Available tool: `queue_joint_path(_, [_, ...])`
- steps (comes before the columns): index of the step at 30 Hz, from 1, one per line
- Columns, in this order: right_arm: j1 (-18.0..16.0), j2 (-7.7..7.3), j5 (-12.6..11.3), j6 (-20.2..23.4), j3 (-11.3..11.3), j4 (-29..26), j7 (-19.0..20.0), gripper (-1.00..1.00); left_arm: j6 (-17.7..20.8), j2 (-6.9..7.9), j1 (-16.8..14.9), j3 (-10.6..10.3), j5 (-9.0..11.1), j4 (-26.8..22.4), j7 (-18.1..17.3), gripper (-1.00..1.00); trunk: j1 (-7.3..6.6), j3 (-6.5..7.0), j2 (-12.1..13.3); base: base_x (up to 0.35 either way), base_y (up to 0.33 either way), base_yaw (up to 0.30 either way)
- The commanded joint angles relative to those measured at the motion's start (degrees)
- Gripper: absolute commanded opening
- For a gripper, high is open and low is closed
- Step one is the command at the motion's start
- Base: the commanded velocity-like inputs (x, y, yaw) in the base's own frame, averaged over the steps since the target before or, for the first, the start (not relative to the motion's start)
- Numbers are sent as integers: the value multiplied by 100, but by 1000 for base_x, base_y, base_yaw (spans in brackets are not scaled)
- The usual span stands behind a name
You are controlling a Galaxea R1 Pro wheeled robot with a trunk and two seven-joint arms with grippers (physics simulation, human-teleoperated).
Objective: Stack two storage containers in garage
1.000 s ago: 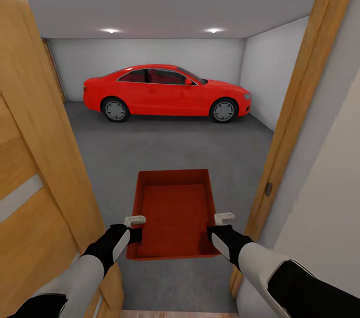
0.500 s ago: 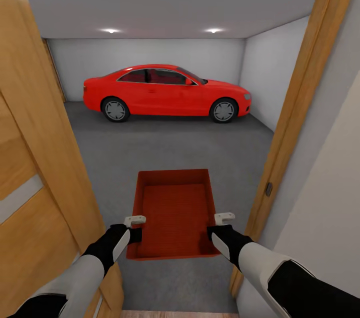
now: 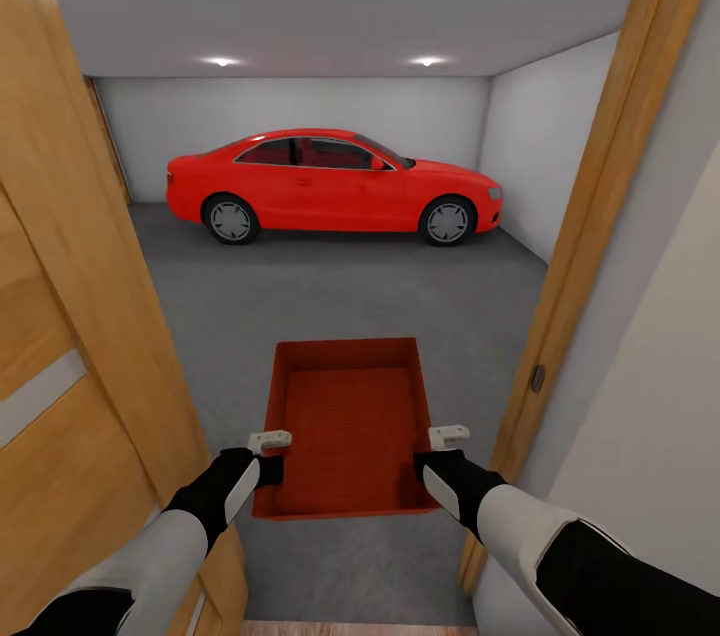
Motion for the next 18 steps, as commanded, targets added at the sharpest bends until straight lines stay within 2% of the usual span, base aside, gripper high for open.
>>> queue_joint_path(1, [-6, 33, 2, 35, 15, -11, -26, -100, 31, -33, -4, 11, 27, -11, 68, -100, 4, -13, -14, 0, 0, 0])
queue_joint_path(16, [-6, 25, -87, 33, 101, -11, -27, -100, 31, -38, -4, 11, 15, -11, 70, -100, 4, -13, -14, 0, 0, 0])
queue_joint_path(17, [-6, 86, 361, 33, -294, -11, -30, -100, 31, -38, -4, 11, -194, -11, 70, -100, 4, -13, -14, 0, 0, 0])
queue_joint_path(18, [-6, 86, 361, 33, -294, -11, -28, -100, 31, -38, -4, 11, -192, -11, 69, -100, 4, -13, -14, 0, 0, 0])
